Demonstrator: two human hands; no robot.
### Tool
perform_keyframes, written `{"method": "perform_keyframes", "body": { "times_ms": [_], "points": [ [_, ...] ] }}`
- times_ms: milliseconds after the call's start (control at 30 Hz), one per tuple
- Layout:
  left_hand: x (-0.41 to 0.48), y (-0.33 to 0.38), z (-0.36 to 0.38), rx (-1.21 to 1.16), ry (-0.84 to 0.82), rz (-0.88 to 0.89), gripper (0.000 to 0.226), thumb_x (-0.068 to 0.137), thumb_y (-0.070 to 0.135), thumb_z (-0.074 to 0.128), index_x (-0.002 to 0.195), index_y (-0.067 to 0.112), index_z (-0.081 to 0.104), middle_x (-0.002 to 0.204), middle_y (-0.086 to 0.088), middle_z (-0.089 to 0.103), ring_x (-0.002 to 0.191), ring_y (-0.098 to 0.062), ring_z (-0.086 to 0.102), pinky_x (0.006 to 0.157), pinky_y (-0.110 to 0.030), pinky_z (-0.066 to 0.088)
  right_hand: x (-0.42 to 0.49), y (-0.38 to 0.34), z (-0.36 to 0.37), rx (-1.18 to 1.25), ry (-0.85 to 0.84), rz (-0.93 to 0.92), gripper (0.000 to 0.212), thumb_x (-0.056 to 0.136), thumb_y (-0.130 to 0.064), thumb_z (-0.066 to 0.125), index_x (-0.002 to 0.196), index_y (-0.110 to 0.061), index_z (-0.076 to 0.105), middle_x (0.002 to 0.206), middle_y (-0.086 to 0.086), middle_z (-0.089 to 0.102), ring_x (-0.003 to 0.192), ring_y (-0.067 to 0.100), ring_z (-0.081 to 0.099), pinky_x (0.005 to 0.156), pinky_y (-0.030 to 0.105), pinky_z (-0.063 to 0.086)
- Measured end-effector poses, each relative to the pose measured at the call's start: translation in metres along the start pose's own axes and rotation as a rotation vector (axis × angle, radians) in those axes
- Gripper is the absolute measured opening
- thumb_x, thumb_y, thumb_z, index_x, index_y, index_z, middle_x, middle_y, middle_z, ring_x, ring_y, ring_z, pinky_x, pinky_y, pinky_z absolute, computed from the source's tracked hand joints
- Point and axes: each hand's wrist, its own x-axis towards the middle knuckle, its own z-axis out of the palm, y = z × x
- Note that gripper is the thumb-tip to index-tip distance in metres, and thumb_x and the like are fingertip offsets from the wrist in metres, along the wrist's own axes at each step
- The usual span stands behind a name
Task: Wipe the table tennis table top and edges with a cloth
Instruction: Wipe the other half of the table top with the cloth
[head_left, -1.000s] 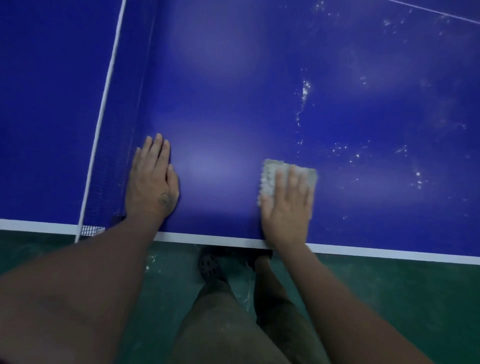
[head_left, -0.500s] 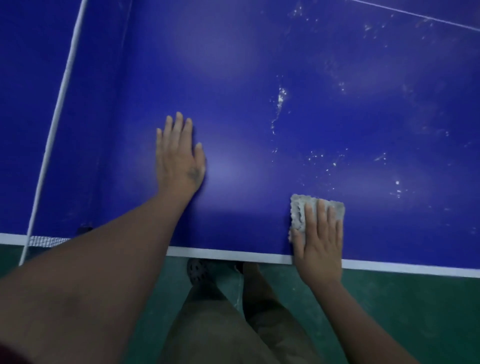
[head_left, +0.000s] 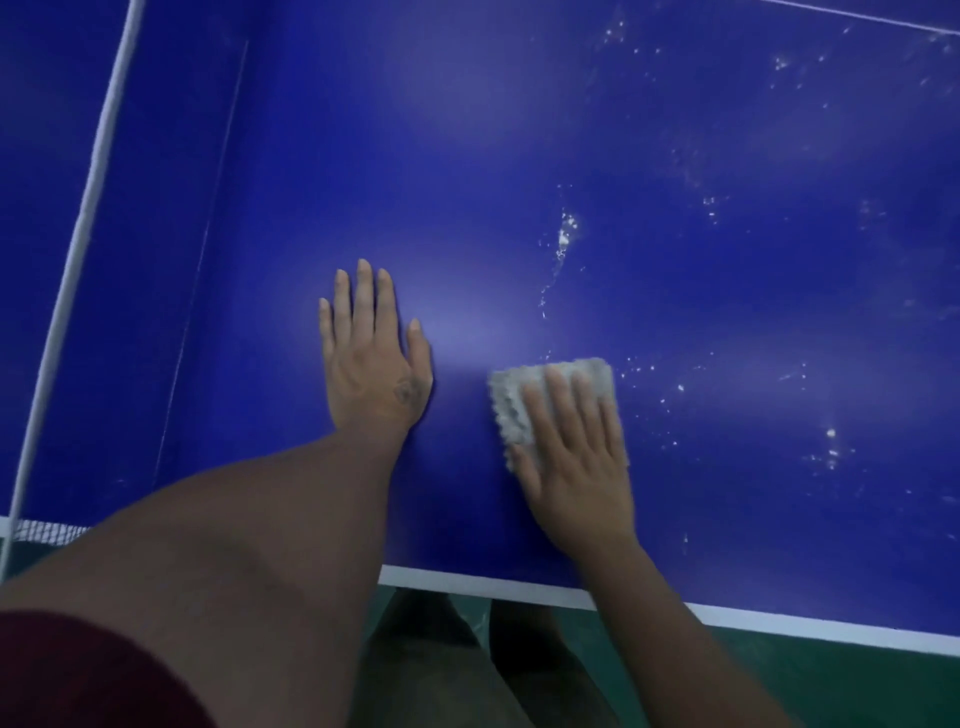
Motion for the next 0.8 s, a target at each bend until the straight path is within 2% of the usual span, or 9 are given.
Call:
{"method": "perform_keyframes", "body": {
  "times_ms": [133,233,367,500,600,667,800],
  "points": [
    [0.001,0.0,0.0,-0.007,-0.013,-0.005,0.065,0.113,0.039,0.04,0.169,0.007,0.03,0.18,-0.009,0.02,0.168,-0.029,0.01,0.136,-0.052,0.01,-0.034,0.061,-0.013,-0.007,0.01,0.259,0.067,0.111,-0.047,0.032,0.17,-0.015,0.022,0.179,0.009,0.01,0.165,0.035,0.009,0.127,0.065,0.022],
    [0.001,-0.001,0.001,-0.013,-0.009,-0.009,0.065,0.113,0.038,0.04,0.169,0.006,0.031,0.179,-0.01,0.021,0.168,-0.029,0.011,0.136,-0.051,0.009,-0.034,0.048,-0.015,-0.014,-0.017,0.319,0.069,0.111,-0.044,0.032,0.17,-0.011,0.019,0.179,0.015,0.005,0.165,0.039,0.004,0.127,0.068,0.019],
    [0.003,0.0,0.002,-0.037,-0.007,-0.016,0.064,0.112,0.037,0.041,0.168,0.007,0.034,0.179,-0.009,0.023,0.167,-0.029,0.013,0.136,-0.051,0.01,0.017,-0.016,-0.002,0.052,-0.012,0.097,0.068,0.111,-0.043,0.043,0.17,-0.015,0.022,0.179,0.015,0.009,0.165,0.039,0.006,0.129,0.065,0.016],
    [0.004,0.0,0.005,-0.051,0.026,-0.02,0.061,0.111,0.033,0.042,0.166,0.007,0.038,0.177,-0.01,0.028,0.167,-0.029,0.018,0.135,-0.053,0.014,0.075,-0.045,0.0,0.097,0.011,-0.019,0.066,0.113,-0.045,0.039,0.171,-0.021,0.021,0.179,0.009,0.011,0.166,0.032,0.007,0.13,0.06,0.019],
    [0.005,0.0,0.004,-0.057,-0.001,-0.028,0.061,0.112,0.034,0.041,0.167,0.008,0.036,0.178,-0.008,0.025,0.168,-0.027,0.014,0.136,-0.052,0.013,0.087,-0.007,-0.007,0.077,0.046,-0.019,0.064,0.112,-0.046,0.042,0.169,-0.021,0.027,0.178,0.007,0.017,0.165,0.031,0.011,0.13,0.06,0.02],
    [0.005,0.0,0.003,-0.039,-0.021,-0.036,0.061,0.113,0.035,0.039,0.168,0.01,0.034,0.179,-0.006,0.023,0.168,-0.026,0.011,0.136,-0.052,0.012,0.079,0.035,-0.012,0.043,0.082,0.074,0.064,0.112,-0.046,0.041,0.169,-0.019,0.029,0.177,0.01,0.02,0.165,0.035,0.014,0.129,0.062,0.021],
    [0.004,0.002,0.003,-0.021,-0.026,-0.036,0.061,0.113,0.035,0.036,0.169,0.011,0.033,0.179,-0.006,0.022,0.168,-0.026,0.012,0.136,-0.051,0.012,0.039,0.086,-0.025,0.017,0.044,0.278,0.07,0.11,-0.042,0.04,0.17,-0.014,0.02,0.179,0.012,0.009,0.166,0.036,0.006,0.129,0.065,0.015]
  ]
}}
